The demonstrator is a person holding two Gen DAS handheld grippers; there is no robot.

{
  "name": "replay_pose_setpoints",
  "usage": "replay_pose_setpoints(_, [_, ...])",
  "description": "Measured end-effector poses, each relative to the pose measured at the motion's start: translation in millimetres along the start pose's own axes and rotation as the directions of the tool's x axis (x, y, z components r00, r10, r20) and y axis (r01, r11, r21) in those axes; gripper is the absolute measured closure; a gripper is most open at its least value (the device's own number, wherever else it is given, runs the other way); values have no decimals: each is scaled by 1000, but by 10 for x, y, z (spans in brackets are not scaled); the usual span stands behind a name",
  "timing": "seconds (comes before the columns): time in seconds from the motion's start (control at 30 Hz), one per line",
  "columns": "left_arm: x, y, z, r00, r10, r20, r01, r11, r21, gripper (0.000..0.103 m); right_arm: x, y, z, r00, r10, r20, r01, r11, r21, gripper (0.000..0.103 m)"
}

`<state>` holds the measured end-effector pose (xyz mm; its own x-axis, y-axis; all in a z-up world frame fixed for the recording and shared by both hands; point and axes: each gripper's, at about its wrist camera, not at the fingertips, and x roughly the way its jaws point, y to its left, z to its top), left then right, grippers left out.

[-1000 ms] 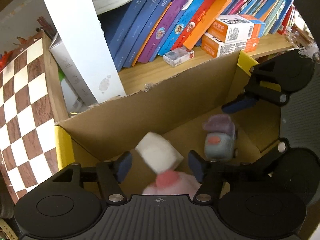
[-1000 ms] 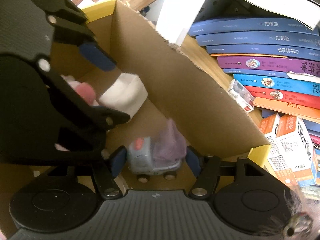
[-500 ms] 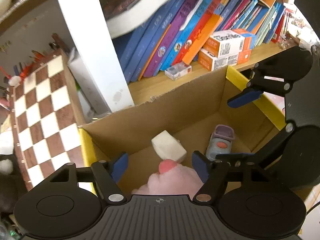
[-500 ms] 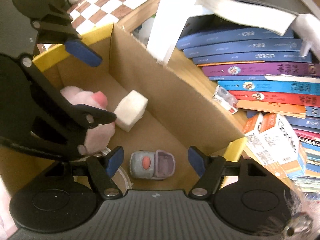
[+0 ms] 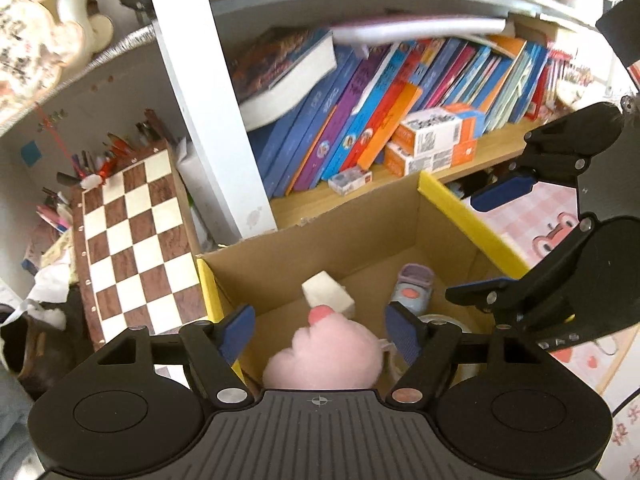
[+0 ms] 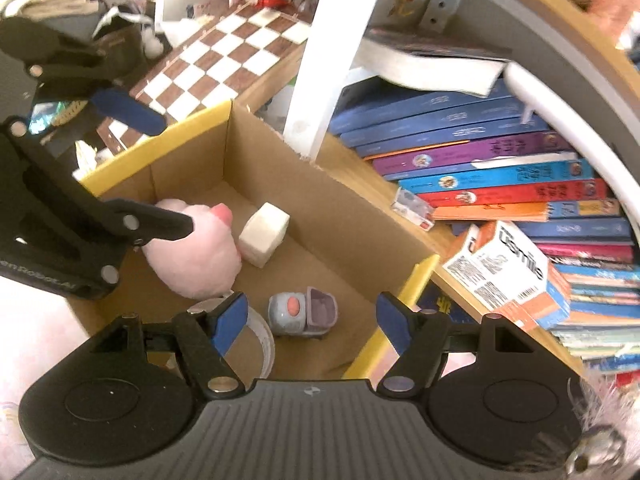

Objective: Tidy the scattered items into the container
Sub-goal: 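Raise both open tools up out of the yellow box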

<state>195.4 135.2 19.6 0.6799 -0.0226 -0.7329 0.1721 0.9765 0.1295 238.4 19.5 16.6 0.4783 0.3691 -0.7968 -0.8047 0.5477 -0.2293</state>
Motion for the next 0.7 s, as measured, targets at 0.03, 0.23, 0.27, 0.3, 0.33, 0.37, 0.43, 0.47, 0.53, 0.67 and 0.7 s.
replay_pose_setpoints(0.03, [-60,-20,-19,1000,-2,10,2,1000,-4,26,-54,-5,-29,1000,-2,6,2,1000,10,33])
replay_pose_setpoints(0.23, [-370,-147,-129,998,-7,57,9,1000,-22,25,-343,-6,-215,999,-15,45,12,998,60,33])
replay_pose_setpoints(0.27, [-415,-169,-149,998,-8,64,10,1000,-26,25,-388,-3,-249,999,-16,51,12,998,67,33])
replay_pose_setpoints(0.3, [-451,-192,-175,998,-9,68,11,999,-31,25,-432,-1,-283,998,-16,57,12,997,75,33])
replay_pose_setpoints(0.33, [-487,-214,-200,997,-9,72,12,999,-36,25,-473,3,-315,998,-17,63,12,997,81,33])
replay_pose_setpoints(0.37, [-522,-236,-226,997,-10,76,13,999,-42,25,-514,10,-347,997,-18,69,12,996,85,33])
replay_pose_setpoints(0.43, [-593,-281,-278,996,-10,85,15,998,-53,24,-596,29,-417,997,-20,81,13,996,93,34])
replay_pose_setpoints(0.47, [-619,-299,-303,996,-12,87,17,998,-58,24,-632,39,-450,996,-22,85,13,995,97,34])
replay_pose_setpoints(0.53, [-671,-335,-359,996,-13,92,20,997,-73,24,-700,57,-521,995,-24,94,14,994,106,33])
replay_pose_setpoints(0.67, [-751,-419,-467,995,-9,96,18,996,-91,24,-804,90,-677,994,-34,100,21,992,128,33])
replay_pose_setpoints(0.7, [-768,-441,-495,995,-9,97,18,995,-95,24,-828,94,-718,994,-36,101,23,991,134,33])
